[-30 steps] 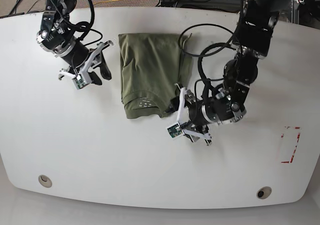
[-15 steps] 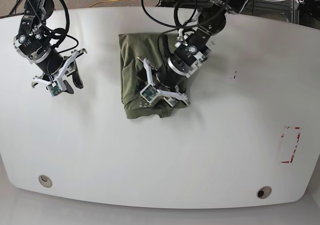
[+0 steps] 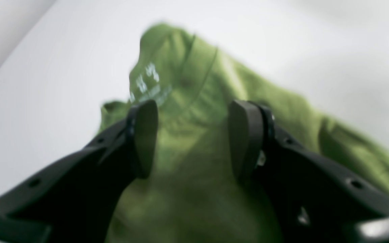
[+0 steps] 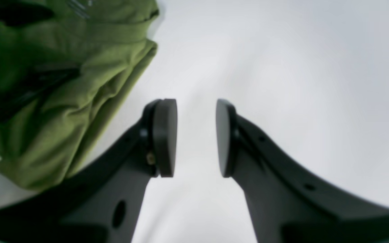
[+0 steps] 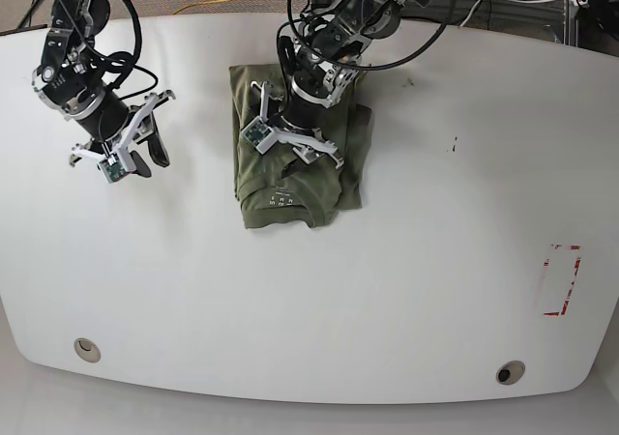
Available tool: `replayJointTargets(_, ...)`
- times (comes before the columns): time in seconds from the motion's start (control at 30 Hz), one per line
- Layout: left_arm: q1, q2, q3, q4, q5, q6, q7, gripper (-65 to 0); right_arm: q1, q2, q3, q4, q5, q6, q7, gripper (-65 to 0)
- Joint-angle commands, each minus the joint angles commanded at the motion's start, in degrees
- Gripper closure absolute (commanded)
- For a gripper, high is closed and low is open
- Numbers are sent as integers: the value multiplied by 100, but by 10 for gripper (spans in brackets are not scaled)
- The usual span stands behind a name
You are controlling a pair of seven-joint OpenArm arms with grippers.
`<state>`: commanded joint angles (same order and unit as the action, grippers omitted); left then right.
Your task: Layout the t-shirt on the table in an organized manner, then fold the t-shirt properly
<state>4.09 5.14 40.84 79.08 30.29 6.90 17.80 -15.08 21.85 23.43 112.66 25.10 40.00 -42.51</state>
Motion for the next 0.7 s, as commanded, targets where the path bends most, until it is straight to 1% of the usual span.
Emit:
replayJointTargets(0.03, -9, -18, -18, -79, -9, 0, 0, -318, 0, 0, 0, 0, 0, 0, 0, -192)
replayJointTargets(0.1, 0, -193, -62, -132, -9, 0, 0, -318, 0, 0, -9, 0, 18, 0, 0, -192)
replayJointTargets(0.2, 88, -545, -176, -105, -26, -26, 0, -318, 9, 0, -9, 0, 18, 0, 0, -192)
replayJointTargets(0.23, 114, -580, -185, -88, -26, -26, 0, -318, 9, 0, -9, 0, 18, 0, 0, -192)
replayJointTargets(0.3, 316, -853, -325, 9, -26, -35, 0, -318, 9, 0, -9, 0, 9, 0, 0, -192)
replayJointTargets(0.33, 387, -941, -387, 79, -26, -44, 0, -318, 9, 0, -9, 0, 9, 0, 0, -192)
replayJointTargets(0.37, 484, -1064, -484, 158, -53, -97, -9, -318, 9, 0, -9, 0, 0, 0, 0, -192)
replayJointTargets(0.5, 782, -1697, -853, 607, -492, -668, -9, -318, -18, 0, -9, 0, 9, 0, 0, -192)
replayJointTargets(0.6, 941, -2084, -1213, 914, -791, -905, -9, -318, -44, -9, -9, 0, 9, 0, 0, -192)
replayJointTargets(0.7, 1108, -2435, -1574, 1081, -1011, -1064, -9, -318, -53, -9, -9, 0, 9, 0, -9, -192)
